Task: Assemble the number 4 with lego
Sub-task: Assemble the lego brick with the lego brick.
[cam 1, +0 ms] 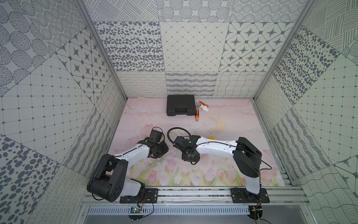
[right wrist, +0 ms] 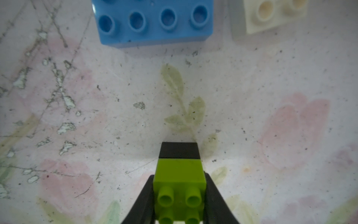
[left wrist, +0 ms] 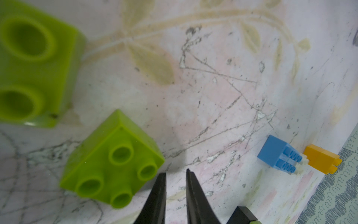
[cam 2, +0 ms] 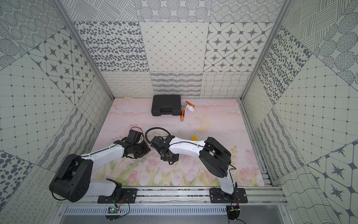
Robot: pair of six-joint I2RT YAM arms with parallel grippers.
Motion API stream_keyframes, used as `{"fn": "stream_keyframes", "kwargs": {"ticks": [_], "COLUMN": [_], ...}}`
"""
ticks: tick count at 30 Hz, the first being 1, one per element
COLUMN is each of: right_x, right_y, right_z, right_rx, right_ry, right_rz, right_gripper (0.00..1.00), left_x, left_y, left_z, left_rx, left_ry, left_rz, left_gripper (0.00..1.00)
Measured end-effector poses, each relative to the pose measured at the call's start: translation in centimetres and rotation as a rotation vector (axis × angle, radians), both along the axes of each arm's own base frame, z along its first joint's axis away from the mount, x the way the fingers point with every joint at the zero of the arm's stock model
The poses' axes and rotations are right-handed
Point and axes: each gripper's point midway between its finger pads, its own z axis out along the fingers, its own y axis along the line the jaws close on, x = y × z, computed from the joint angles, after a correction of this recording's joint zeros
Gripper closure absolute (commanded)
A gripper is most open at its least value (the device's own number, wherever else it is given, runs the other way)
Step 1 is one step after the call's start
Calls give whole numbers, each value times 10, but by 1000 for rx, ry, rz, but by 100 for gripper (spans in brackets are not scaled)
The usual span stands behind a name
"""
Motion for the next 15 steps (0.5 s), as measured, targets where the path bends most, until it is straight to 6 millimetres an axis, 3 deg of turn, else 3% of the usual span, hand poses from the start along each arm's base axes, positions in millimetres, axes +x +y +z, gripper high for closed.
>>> {"fn": "stream_keyframes", "kwargs": {"ticks": [15], "right_x": [1], "right_y": [-3], "right_z": [-4], "right_rx": [32], "right_ry": [77], "right_rz": [28], "right_gripper": [88], "left_x": [-15], "left_y": [6], "left_z": [4], "left_rx": [23], "left_ry": [34], "left_rz": [-6], "left_gripper": [72]}}
